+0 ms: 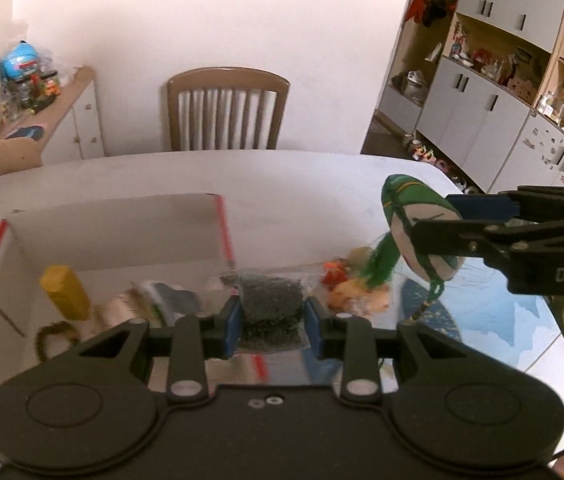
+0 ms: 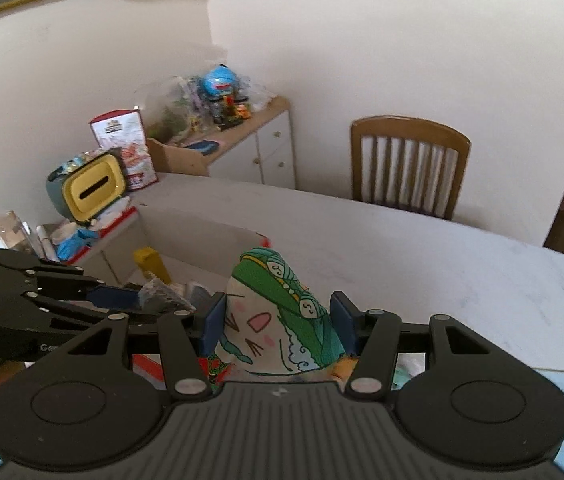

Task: Organize objects
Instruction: 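Lift and carry the pouch and green-hatted doll over the cardboard box, then lower both items into the box and open both grippers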

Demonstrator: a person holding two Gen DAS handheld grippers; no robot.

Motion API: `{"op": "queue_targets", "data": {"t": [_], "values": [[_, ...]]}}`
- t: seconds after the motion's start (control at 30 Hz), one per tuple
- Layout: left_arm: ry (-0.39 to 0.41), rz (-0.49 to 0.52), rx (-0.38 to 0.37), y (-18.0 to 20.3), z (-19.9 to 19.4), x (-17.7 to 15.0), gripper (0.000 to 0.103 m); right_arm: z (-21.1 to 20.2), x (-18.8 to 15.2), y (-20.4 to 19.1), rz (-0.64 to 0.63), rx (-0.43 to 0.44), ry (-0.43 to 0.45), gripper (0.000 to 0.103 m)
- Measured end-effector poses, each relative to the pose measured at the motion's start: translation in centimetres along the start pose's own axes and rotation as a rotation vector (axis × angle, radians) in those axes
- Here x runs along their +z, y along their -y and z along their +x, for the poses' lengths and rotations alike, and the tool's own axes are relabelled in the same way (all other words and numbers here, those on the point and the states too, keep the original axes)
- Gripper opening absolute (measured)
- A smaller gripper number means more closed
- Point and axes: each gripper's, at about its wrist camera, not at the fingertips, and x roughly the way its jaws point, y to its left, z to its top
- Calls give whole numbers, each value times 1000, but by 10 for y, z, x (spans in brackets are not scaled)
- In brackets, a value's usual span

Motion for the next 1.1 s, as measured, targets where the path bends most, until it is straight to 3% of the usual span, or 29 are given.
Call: {"op": "queue_targets", "data": {"t": [0.63, 1.1], "values": [[-5, -38, 109, -128, -18, 7, 32, 60, 42, -105, -53, 41, 9, 55], [-98, -38, 139, -164, 24, -1, 32, 145, 54, -120, -92, -18, -62, 56]]}}
